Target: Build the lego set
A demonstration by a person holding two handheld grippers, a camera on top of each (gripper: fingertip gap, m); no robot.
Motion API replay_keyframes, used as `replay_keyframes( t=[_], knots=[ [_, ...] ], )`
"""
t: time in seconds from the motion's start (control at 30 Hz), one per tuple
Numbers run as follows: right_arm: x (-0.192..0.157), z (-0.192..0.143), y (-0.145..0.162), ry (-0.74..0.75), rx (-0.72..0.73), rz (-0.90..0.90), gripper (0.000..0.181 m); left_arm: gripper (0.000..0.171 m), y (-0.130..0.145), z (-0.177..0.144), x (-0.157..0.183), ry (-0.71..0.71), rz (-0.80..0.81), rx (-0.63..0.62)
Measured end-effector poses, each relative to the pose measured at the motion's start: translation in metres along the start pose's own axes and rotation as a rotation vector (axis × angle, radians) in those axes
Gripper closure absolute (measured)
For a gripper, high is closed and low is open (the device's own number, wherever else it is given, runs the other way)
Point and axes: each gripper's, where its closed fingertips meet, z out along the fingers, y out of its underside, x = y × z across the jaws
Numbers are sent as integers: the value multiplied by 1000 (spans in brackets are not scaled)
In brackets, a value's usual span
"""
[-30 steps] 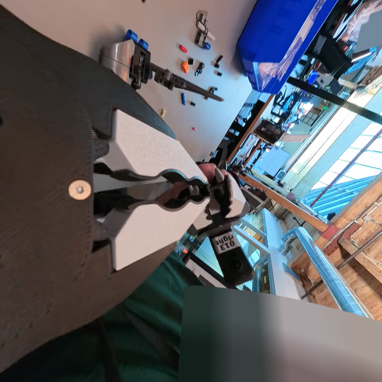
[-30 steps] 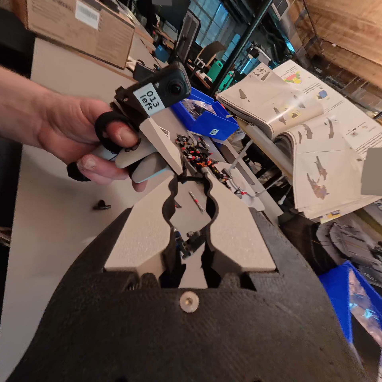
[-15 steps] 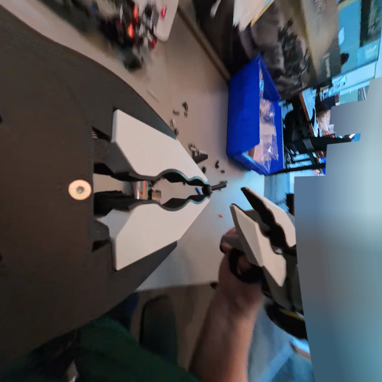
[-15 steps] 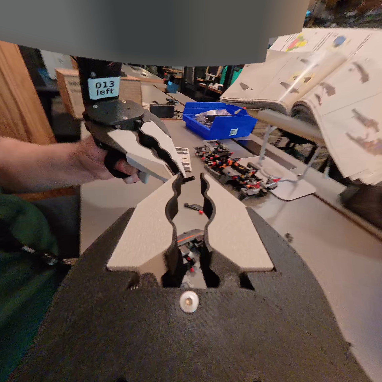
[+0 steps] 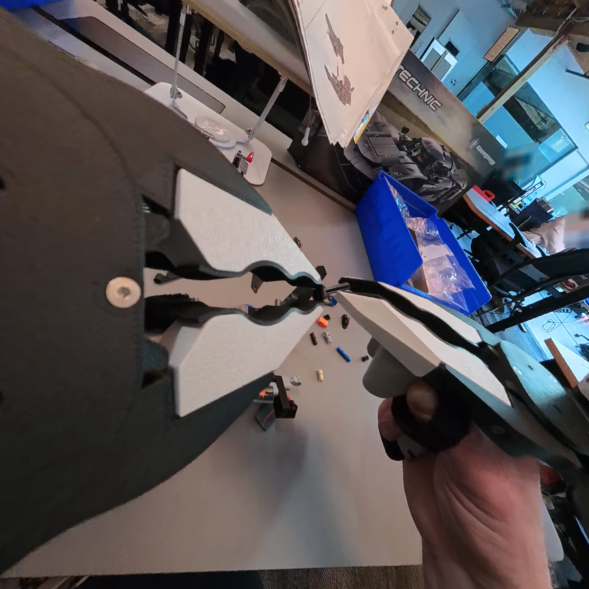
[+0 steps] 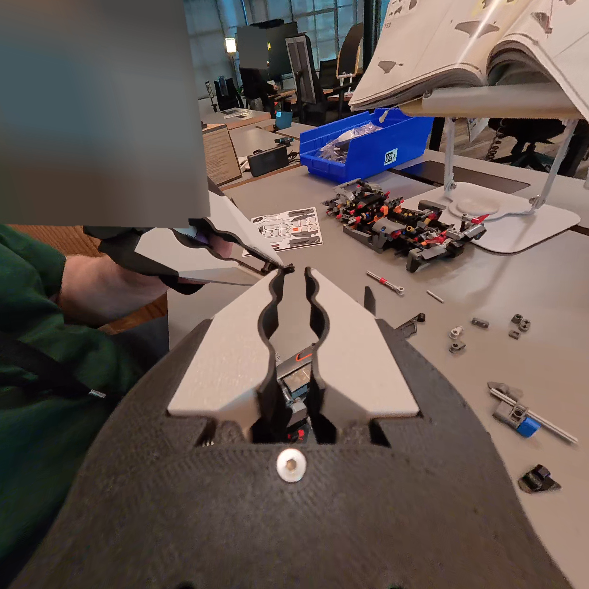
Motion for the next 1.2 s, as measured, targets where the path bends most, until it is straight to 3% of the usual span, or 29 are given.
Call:
replay_keyframes(
  t=[0.7,1.2],
  knots=[
    [-6,-3,-11,-145,105,193,179,165,-7,3,-4,-64,80,19],
    [-30,-16,-33,-394,166,92,181,166,-37,-15,0,235,-191,270]
  ],
)
